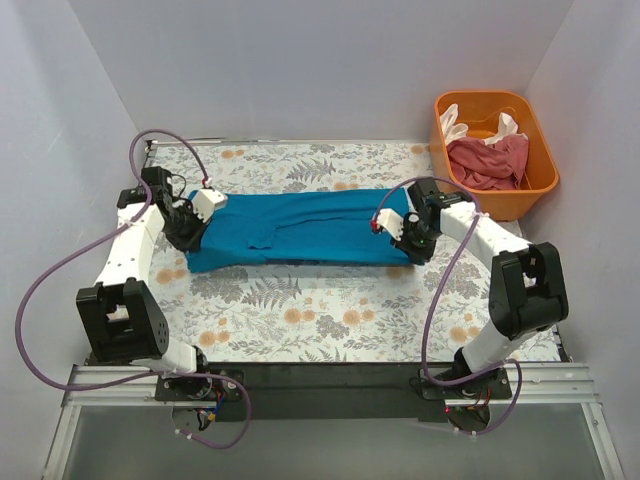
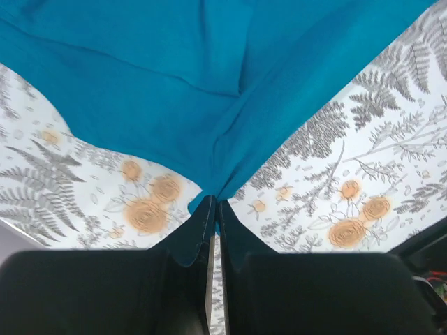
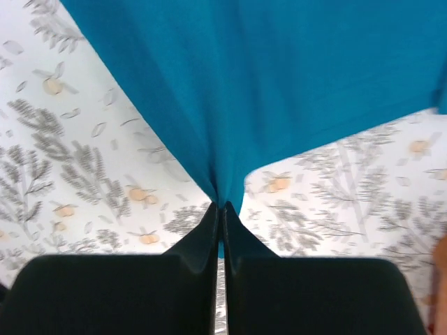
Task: Fold and stack the t-shirts
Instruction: Fold the tshirt
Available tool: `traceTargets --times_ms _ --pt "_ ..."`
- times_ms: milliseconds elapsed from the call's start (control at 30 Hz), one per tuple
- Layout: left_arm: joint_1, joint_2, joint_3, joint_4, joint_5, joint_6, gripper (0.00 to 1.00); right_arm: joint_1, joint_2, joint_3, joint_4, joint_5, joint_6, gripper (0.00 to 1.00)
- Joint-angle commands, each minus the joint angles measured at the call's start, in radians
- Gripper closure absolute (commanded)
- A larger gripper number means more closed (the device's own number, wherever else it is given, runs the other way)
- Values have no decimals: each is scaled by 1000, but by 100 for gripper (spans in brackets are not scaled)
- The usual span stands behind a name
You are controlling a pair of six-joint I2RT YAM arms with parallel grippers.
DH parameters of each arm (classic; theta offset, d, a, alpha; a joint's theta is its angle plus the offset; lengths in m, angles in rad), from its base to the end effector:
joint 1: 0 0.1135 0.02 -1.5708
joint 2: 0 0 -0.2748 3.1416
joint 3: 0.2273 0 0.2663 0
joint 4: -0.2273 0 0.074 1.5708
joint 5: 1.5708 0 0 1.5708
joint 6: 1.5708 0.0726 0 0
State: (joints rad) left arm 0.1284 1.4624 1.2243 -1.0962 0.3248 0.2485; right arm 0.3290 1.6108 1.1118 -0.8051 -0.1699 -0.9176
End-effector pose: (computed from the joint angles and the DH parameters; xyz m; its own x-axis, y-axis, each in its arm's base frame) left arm 0.2906 0.0142 0.2450 -0.9462 0.1129 -0.3034 0.1914 0.9509 -0.2431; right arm 0.3044 0.1169 0.1762 -0.2684 -0.9187 -0.2897 -0.9441 0.3106 -0.1102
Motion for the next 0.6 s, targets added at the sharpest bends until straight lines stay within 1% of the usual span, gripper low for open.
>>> traceTargets --times_ms 0,233,267,367,567 --pt "4 50 76 -34 43 8 100 -24 44 121 -45 -22 -43 99" --pt "5 206 268 10 45 -26 100 -31 184 311 -75 -36 -55 99" --pt "1 249 324 12 46 -28 100 -31 196 328 -77 -33 -58 99" --pt "-9 337 430 -7 42 -25 100 -39 247 387 -88 -28 -72 99" --pt "-39 459 540 15 16 -8 100 -62 346 505 -103 -20 -92 99"
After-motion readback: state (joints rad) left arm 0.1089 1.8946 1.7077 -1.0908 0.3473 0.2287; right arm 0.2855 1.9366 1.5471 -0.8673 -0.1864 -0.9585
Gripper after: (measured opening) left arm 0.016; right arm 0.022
